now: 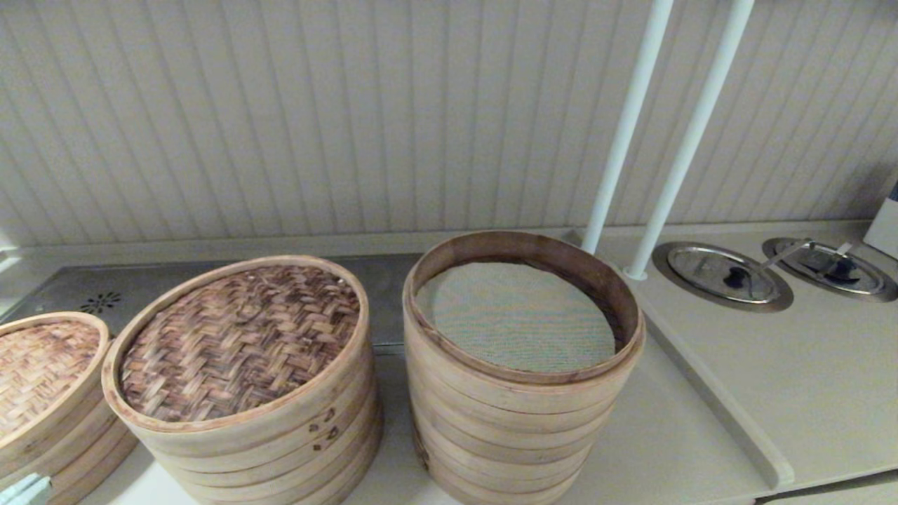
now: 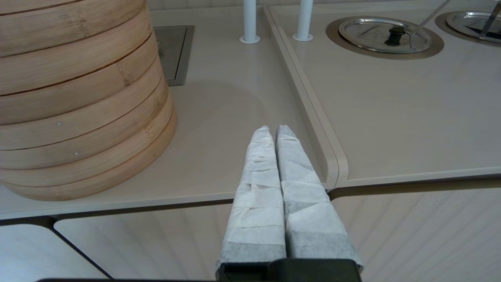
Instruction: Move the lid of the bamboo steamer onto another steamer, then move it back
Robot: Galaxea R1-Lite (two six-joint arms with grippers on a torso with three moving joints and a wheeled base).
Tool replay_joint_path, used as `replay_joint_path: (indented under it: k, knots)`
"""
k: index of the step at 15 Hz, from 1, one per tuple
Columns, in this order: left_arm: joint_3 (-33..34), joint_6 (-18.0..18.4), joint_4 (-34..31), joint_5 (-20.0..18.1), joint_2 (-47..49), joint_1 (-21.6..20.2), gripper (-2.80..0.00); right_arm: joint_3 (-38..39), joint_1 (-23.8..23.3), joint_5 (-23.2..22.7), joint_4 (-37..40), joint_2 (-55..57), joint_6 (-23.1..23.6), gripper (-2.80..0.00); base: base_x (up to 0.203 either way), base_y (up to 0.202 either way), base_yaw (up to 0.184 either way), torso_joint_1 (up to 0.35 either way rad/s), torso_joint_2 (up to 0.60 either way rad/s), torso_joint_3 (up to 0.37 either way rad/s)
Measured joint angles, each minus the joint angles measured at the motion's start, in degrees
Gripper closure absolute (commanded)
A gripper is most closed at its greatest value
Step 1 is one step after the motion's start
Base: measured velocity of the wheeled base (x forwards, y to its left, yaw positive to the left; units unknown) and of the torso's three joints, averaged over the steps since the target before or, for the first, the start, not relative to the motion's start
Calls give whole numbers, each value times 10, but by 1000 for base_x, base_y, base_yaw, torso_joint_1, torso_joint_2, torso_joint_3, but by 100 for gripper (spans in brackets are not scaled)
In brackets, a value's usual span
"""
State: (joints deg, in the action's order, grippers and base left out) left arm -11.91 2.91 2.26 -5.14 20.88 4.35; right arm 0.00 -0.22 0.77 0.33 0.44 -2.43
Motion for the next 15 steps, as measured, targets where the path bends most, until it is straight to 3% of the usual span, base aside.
replay_joint_path:
  k: [6, 10, 15]
  knots:
    - [92, -10, -1, 4, -121, -32, 0, 0, 0, 0, 0, 0, 0, 0, 0, 0, 0, 0, 0, 0]
    - [114, -5, -23, 48, -190, -36, 0, 0, 0, 0, 0, 0, 0, 0, 0, 0, 0, 0, 0, 0]
    - [119, -6, -24, 50, -209, -37, 0, 0, 0, 0, 0, 0, 0, 0, 0, 0, 0, 0, 0, 0]
